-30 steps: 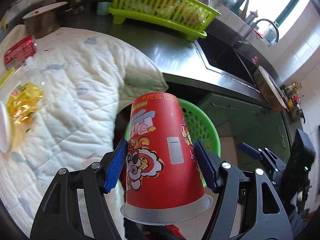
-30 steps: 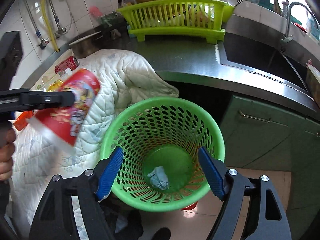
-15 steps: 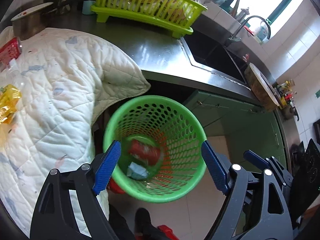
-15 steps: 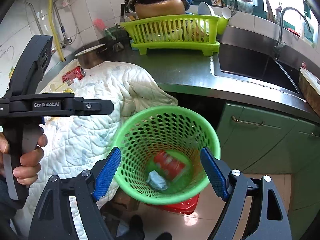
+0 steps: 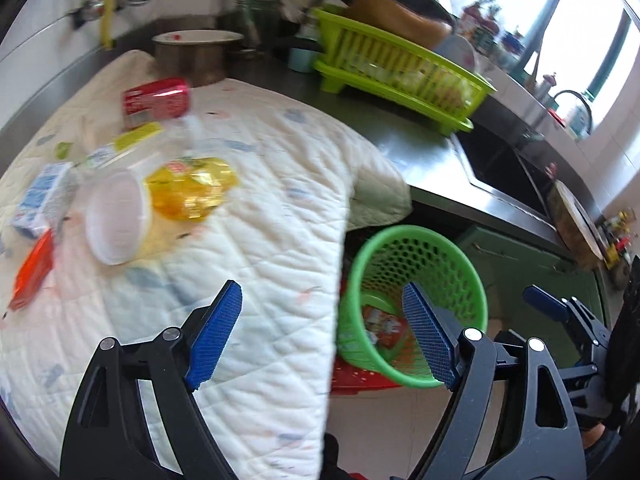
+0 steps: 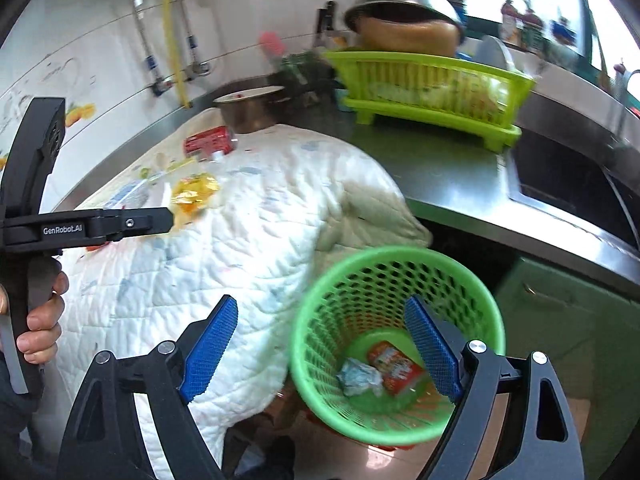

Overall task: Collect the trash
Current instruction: 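Carry the red cup with the left tool over the basket and drop it, then grasp the yellow snack bag with the right tool while the left tool grasps the orange wrapper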

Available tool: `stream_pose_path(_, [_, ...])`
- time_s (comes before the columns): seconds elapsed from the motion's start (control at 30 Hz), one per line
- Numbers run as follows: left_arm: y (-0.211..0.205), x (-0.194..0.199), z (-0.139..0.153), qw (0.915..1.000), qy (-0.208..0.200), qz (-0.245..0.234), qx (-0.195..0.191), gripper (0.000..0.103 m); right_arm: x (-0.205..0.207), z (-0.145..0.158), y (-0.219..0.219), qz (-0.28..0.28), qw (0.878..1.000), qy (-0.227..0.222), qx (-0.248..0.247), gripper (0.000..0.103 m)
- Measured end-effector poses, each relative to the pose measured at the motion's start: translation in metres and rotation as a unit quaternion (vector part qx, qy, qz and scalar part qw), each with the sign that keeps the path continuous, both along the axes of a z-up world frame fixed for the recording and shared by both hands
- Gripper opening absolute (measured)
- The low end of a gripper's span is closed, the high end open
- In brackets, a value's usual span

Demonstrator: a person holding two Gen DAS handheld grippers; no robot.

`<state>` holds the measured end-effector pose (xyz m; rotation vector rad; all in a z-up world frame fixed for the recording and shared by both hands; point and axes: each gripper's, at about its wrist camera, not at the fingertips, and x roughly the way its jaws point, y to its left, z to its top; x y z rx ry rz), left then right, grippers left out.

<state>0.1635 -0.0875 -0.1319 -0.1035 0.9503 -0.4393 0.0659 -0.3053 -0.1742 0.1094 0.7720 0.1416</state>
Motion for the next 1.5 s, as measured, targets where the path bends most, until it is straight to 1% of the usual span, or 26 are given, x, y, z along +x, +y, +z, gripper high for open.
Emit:
stream_pose_path(0.17, [0.052, -0.004, 0.003, 0.9982, -0.014, 0.058, 0.003, 0.082, 0.028, 0.006, 0.033, 0.047, 0.999, -0.003, 0.001, 0.082])
stream_pose_path(0.3, [0.098, -0.006, 0.005, 0.9937, -0.024, 0.109, -0.001, 0.082, 0.055, 0.011, 0.062, 0.082, 0.997, -0.005, 0.010, 0.082])
stream_pose_path(0.37, [0.116, -0.008, 0.006, 0.9915, -0.032, 0.126, -0.003, 0.082, 0.070, 0.014, 0.077, 0.097, 0.995, -0.008, 0.017, 0.082])
stream_pose_path(0.43, [0.133, -0.009, 0.006, 0.9883, -0.042, 0.147, 0.004, 0.082, 0.087, 0.017, 0.092, 0.112, 0.993, -0.013, 0.019, 0.082])
stream_pose_path(0.53, [0.152, -0.012, 0.004, 0.9835, -0.057, 0.171, 0.018, 0.082, 0.108, 0.020, 0.112, 0.126, 0.992, -0.018, 0.022, 0.082])
stream_pose_path(0.67, [0.175, -0.011, 0.000, 0.9754, -0.072, 0.205, 0.038, 0.082, 0.135, 0.015, 0.135, 0.145, 0.989, -0.013, 0.029, 0.082])
stream_pose_path(0.83, [0.202, -0.011, -0.006, 0.9691, -0.076, 0.231, 0.043, 0.082, 0.166, 0.001, 0.158, 0.156, 0.988, -0.003, 0.022, 0.082])
stream_pose_path(1.1, [0.230, -0.004, -0.018, 0.9630, -0.072, 0.255, 0.052, 0.082, 0.216, -0.030, 0.180, 0.155, 0.988, 0.020, 0.010, 0.082])
stream_pose_path(1.23, [0.234, 0.003, -0.026, 0.9636, -0.073, 0.249, 0.063, 0.081, 0.230, -0.044, 0.186, 0.151, 0.988, 0.035, 0.009, 0.082])
stream_pose_path(1.3, [0.235, 0.007, -0.032, 0.9650, -0.072, 0.242, 0.069, 0.080, 0.232, -0.049, 0.190, 0.150, 0.988, 0.038, 0.000, 0.082])
stream_pose_path(1.33, [0.235, 0.008, -0.034, 0.9652, -0.072, 0.241, 0.071, 0.080, 0.231, -0.051, 0.192, 0.152, 0.988, 0.037, -0.002, 0.076])
stream_pose_path(1.37, [0.235, 0.010, -0.036, 0.9655, -0.073, 0.239, 0.073, 0.080, 0.230, -0.053, 0.193, 0.155, 0.987, 0.037, -0.004, 0.072])
stream_pose_path(1.43, [0.234, 0.015, -0.041, 0.9669, -0.072, 0.233, 0.074, 0.080, 0.229, -0.057, 0.197, 0.154, 0.987, 0.038, -0.015, 0.060])
stream_pose_path(1.5, [0.232, 0.019, -0.046, 0.9695, -0.071, 0.222, 0.076, 0.079, 0.227, -0.058, 0.198, 0.157, 0.987, 0.035, -0.017, 0.056])
